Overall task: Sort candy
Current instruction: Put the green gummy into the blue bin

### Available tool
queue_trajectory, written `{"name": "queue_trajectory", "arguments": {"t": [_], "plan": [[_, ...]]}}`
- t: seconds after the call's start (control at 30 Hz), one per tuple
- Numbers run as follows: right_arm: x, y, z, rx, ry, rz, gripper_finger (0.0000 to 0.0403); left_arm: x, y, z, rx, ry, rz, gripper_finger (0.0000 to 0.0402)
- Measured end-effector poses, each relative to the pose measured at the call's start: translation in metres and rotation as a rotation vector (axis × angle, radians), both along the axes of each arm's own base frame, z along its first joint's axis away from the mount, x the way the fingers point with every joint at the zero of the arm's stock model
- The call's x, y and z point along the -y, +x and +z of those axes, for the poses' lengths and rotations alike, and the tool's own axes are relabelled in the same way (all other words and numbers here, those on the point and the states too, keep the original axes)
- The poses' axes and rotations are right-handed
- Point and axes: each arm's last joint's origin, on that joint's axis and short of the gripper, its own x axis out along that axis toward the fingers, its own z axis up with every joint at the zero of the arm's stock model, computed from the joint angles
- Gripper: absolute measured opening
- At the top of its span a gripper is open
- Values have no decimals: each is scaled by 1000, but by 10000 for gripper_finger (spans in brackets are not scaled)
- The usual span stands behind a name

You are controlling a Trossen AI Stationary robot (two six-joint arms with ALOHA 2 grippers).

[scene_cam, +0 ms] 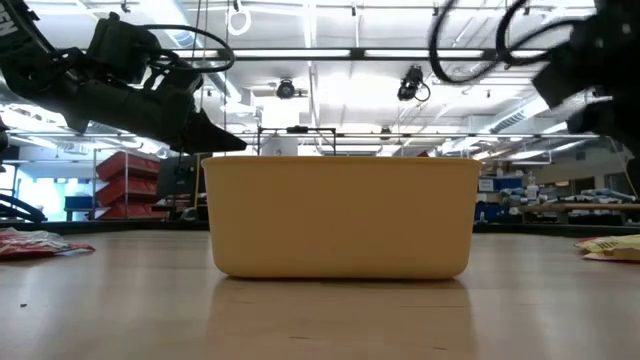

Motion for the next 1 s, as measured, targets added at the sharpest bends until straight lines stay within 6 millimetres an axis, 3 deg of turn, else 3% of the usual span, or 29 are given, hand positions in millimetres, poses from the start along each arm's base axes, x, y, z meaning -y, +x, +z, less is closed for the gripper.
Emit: {"name": "queue_trajectory", "arguments": {"t": [0.17,0.3,0.43,0.57,0.67,0.87,1.0], "plan": [[6,-11,-17,-53,-32,43,211,0,0,0,-6,3,-1,4],[10,-15,-24,-56,-66,46,189,0,0,0,-7,3,-1,4],[9,-13,-27,-16,-61,47,140,0,0,-1,-8,3,-1,4],[8,-9,-28,30,-42,41,64,0,0,-1,-9,3,-1,4],[8,-1,-20,64,-32,39,13,0,0,-1,-14,1,-1,4],[19,30,10,228,-91,32,21,0,0,-2,-15,-13,3,4],[48,59,38,405,-269,8,5,0,0,-2,-10,-20,4,4]]}}
